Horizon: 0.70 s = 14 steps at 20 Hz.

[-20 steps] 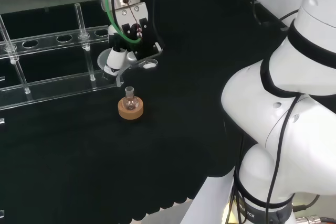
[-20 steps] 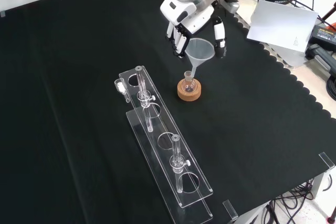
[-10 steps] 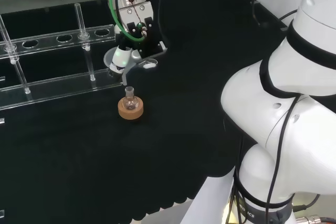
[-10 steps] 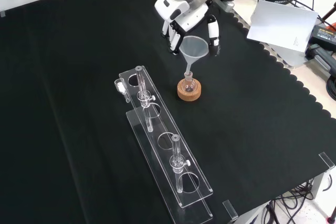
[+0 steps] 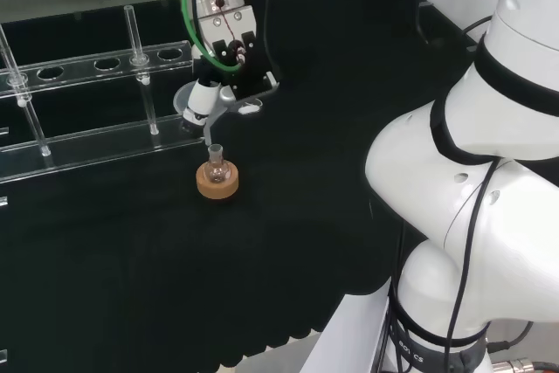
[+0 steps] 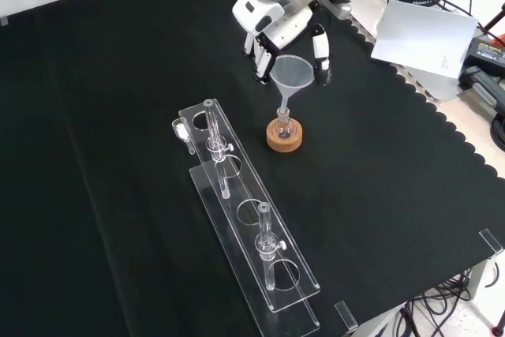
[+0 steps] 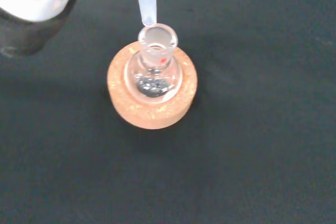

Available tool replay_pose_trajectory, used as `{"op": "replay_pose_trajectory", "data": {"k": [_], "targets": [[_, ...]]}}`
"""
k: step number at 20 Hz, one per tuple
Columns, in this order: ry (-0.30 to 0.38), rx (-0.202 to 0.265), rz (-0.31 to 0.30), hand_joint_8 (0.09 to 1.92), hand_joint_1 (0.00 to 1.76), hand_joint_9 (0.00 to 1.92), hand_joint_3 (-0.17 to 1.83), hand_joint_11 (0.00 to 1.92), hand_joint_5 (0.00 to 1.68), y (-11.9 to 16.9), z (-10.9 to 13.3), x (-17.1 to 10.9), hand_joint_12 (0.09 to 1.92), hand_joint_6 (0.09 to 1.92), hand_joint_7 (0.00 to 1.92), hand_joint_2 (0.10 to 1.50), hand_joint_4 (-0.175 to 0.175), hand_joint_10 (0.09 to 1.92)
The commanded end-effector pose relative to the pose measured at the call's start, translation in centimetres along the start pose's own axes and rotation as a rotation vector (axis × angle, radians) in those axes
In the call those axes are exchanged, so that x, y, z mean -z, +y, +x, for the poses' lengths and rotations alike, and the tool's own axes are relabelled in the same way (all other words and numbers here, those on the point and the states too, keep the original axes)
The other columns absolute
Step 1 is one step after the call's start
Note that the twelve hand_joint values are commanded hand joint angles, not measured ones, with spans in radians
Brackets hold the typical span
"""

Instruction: Place the funnel on the round-bottom flask.

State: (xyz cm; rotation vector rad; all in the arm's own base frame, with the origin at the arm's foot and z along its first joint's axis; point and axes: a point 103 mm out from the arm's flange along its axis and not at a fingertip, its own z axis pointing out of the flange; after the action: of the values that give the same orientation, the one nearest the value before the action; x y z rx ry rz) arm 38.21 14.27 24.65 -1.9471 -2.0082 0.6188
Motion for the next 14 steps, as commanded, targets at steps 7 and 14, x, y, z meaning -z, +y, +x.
{"op": "replay_pose_trajectory", "data": {"k": [7, 14], "targets": [[0.000, 0.001, 0.016, 0.69, 1.00, 1.06, 0.01, 0.72, 0.95, 0.15, -0.08, -0.73, 1.16, 1.06, 0.89, 1.12, 0.175, 0.38], [0.004, 0.000, 0.024, 0.69, 1.00, 1.06, 0.01, 0.72, 0.95, 0.20, -0.22, -0.92, 1.16, 1.06, 0.89, 1.12, 0.175, 0.38]]}}
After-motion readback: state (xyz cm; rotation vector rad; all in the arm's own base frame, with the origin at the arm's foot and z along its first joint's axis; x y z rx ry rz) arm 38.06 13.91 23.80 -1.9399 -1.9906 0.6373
